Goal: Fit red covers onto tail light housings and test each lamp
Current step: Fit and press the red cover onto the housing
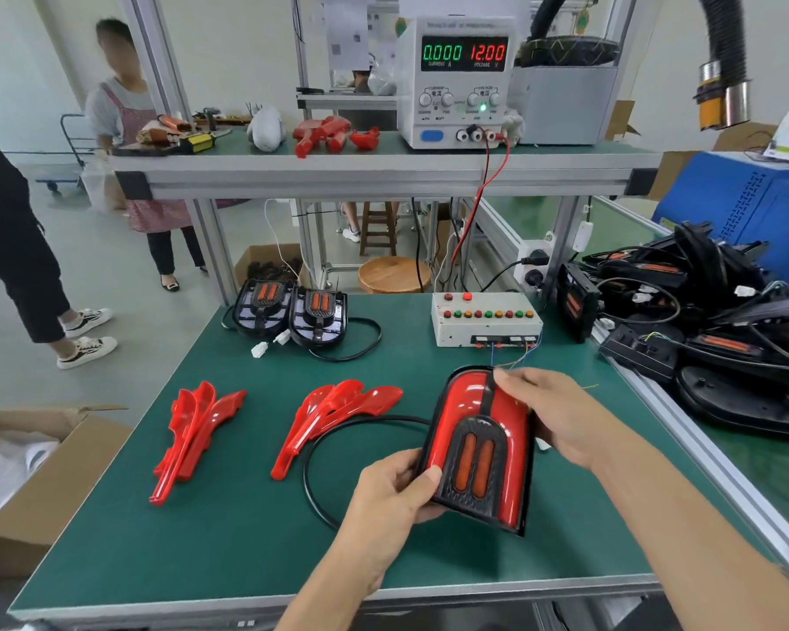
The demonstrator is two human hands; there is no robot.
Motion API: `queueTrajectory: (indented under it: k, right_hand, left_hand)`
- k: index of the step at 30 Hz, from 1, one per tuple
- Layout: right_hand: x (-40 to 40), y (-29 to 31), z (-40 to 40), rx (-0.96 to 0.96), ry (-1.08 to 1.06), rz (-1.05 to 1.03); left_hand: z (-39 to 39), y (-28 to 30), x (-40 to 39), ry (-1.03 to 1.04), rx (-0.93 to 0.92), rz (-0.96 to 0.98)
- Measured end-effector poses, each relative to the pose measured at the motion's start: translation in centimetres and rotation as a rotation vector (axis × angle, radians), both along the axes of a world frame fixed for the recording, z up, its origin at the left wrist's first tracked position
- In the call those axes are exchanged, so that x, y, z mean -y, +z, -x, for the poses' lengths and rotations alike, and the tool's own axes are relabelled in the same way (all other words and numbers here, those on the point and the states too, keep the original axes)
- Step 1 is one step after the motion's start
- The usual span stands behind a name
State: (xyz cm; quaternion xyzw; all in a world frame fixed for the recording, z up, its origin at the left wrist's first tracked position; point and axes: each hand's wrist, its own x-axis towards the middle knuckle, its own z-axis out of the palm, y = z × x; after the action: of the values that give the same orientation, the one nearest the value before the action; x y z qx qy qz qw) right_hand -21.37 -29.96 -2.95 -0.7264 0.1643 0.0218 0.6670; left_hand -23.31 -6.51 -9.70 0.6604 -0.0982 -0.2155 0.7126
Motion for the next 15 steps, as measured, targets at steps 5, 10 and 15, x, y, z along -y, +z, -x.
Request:
queueTrajectory:
  k: [5, 10, 15]
  right_hand:
    - [1.9, -3.5, 4.6, 0.005, -0.222, -0.097]
    - [0.3, -5.7, 6.1, -0.058, -0.359, -0.142]
    - [-1.2, -6.0, 4.9, -0.076, -0.314, -0.212]
  left_hand:
    - [-0.3, -0.4, 0.2, -0.042, 0.283, -0.398]
    - [-0.7, -0.4, 1.0, -0.132, 0.273, -0.505]
    - [-1.1, -0.2, 0.8, -0.120, 0.338, -0.506]
